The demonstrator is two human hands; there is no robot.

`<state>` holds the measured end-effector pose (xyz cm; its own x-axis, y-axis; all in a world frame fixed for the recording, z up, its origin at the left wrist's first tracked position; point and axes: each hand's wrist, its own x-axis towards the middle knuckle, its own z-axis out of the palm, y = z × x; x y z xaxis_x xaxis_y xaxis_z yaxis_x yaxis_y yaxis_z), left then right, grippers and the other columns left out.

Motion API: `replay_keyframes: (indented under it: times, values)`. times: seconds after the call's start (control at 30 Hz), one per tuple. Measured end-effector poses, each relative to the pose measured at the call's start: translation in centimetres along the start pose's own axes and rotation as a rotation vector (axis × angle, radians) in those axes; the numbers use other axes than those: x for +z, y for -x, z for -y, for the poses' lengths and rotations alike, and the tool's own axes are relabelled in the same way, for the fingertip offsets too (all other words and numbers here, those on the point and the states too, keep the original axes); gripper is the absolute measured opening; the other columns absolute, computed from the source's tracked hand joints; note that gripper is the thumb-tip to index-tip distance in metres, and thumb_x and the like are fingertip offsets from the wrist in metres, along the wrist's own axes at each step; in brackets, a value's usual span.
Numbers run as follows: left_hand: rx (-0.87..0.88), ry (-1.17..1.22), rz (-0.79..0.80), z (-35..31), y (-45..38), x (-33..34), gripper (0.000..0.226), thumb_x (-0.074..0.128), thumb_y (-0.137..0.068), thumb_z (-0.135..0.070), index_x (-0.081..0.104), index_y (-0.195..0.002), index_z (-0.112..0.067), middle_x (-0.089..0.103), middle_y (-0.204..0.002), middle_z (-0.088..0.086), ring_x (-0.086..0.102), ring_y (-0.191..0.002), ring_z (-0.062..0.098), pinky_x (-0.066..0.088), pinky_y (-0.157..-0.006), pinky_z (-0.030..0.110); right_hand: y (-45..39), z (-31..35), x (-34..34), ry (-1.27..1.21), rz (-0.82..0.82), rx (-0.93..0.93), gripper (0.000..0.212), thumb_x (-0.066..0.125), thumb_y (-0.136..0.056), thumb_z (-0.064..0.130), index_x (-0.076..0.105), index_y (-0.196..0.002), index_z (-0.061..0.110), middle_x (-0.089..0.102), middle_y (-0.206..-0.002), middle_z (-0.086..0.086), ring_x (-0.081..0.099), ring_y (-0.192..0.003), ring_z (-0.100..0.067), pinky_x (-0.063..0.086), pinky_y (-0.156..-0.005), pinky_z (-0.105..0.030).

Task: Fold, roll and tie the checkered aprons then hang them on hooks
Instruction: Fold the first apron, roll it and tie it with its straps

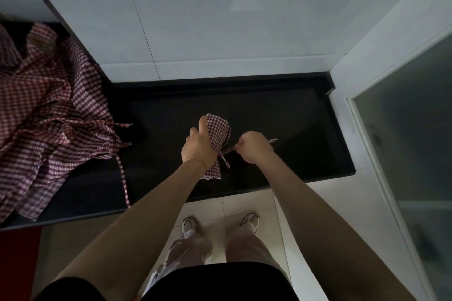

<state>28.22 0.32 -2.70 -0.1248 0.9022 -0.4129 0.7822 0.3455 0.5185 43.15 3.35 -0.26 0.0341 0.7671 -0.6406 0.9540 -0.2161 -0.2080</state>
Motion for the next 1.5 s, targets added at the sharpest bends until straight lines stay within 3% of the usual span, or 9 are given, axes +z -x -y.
replay_keyframes:
  times: [0.17,0.4,0.47,0.6,0.7,0.8,0.97,1.2,1.5]
  values:
    - [-0.027,-0.093,-0.051,0.2,0.1,-0.2,0.092,0.069,-0.087,-0.011,0.007,-0.153,-0.027,0.042,-0.137,0.015,0.051,-0.12,0.03,0.053,-0.09,0.041,0.4,-1.0,-1.5,-0.085,-0.2,-0.114,0.018,0.059,-0.097,0.034,0.07,-0.101,0.02,0.062,-0.1,0.002,0.06,-0.092,-0.015,0.052,-0.086,-0.036]
    - [-0.046,-0.034,-0.063,-0.1,-0.1,-0.2,0.089,0.07,-0.086,-0.019,0.009,-0.151,-0.028,0.042,-0.137,0.016,0.052,-0.119,0.031,0.053,-0.09,0.043,2.9,2.0,-1.4,0.121,-0.213,-0.46,0.015,0.066,-0.091,0.041,0.076,-0.091,0.03,0.041,-0.147,0.003,0.022,-0.142,-0.025,0.017,-0.116,-0.058]
    - [-0.042,0.008,-0.067,0.1,-0.1,-0.3,0.086,0.07,-0.086,-0.023,0.012,-0.15,-0.027,0.043,-0.136,0.015,0.052,-0.118,0.03,0.053,-0.092,0.044,2.9,2.2,-0.8,0.064,-0.228,-0.514,0.016,0.066,-0.092,0.036,0.077,-0.094,0.024,0.049,-0.139,0.002,0.037,-0.135,-0.021,0.028,-0.114,-0.052]
    - [-0.009,0.28,-0.068,0.6,0.3,-0.8,0.062,0.066,-0.09,-0.027,0.033,-0.141,-0.018,0.049,-0.127,0.005,0.054,-0.107,0.018,0.051,-0.086,0.032,2.4,2.3,0.0,-0.44,0.003,-0.361,0.019,0.06,-0.096,0.023,0.071,-0.094,0.008,0.068,-0.094,-0.005,0.065,-0.087,-0.015,0.055,-0.082,-0.038]
    - [-0.034,0.435,-0.105,0.9,0.7,-1.4,0.025,0.055,-0.098,-0.02,0.06,-0.121,-0.014,0.062,-0.114,-0.001,0.059,-0.1,0.012,0.051,-0.087,0.028,1.9,2.0,0.6,-0.595,0.043,-0.225,0.021,0.058,-0.095,0.022,0.069,-0.099,0.004,0.069,-0.096,-0.011,0.066,-0.09,-0.022,0.052,-0.079,-0.034]
    - [-0.115,0.648,-0.104,0.9,0.8,-1.9,0.022,0.051,-0.101,-0.023,0.071,-0.102,-0.014,0.07,-0.097,0.002,0.064,-0.089,0.014,0.053,-0.084,0.032,1.5,1.9,1.2,-0.677,0.022,-0.145,0.019,0.059,-0.095,0.022,0.068,-0.1,0.007,0.068,-0.098,-0.009,0.065,-0.091,-0.02,0.049,-0.078,-0.03]
    - [-0.299,0.873,0.062,-0.2,0.4,-2.3,0.021,0.051,-0.099,-0.031,0.068,-0.093,-0.02,0.07,-0.103,0.009,0.066,-0.1,0.025,0.054,-0.094,0.046,1.3,2.7,1.3,-0.675,0.02,-0.137,0.01,0.057,-0.097,0.025,0.061,-0.105,0.02,0.061,-0.098,0.004,0.059,-0.088,-0.009,0.045,-0.071,-0.024]
    - [-0.453,1.262,0.138,0.1,1.0,-2.6,0.043,0.036,-0.106,-0.04,0.065,-0.112,-0.008,0.067,-0.111,0.014,0.066,-0.104,0.028,0.055,-0.093,0.045,0.3,3.1,2.4,-0.456,-0.04,-0.03,0.075,0.08,-0.079,0.031,0.032,-0.135,0.015,0.051,-0.123,-0.008,0.06,-0.103,-0.022,0.052,-0.068,-0.028]
    - [-0.347,1.129,0.121,-0.8,1.3,-3.8,0.042,0.037,-0.106,-0.037,0.068,-0.098,-0.009,0.071,-0.107,0.014,0.068,-0.102,0.024,0.053,-0.097,0.04,0.4,4.1,4.6,-0.188,-0.285,0.068,0.053,0.071,-0.088,0.033,0.041,-0.127,0.012,0.058,-0.115,-0.008,0.061,-0.093,-0.02,0.055,-0.078,-0.033]
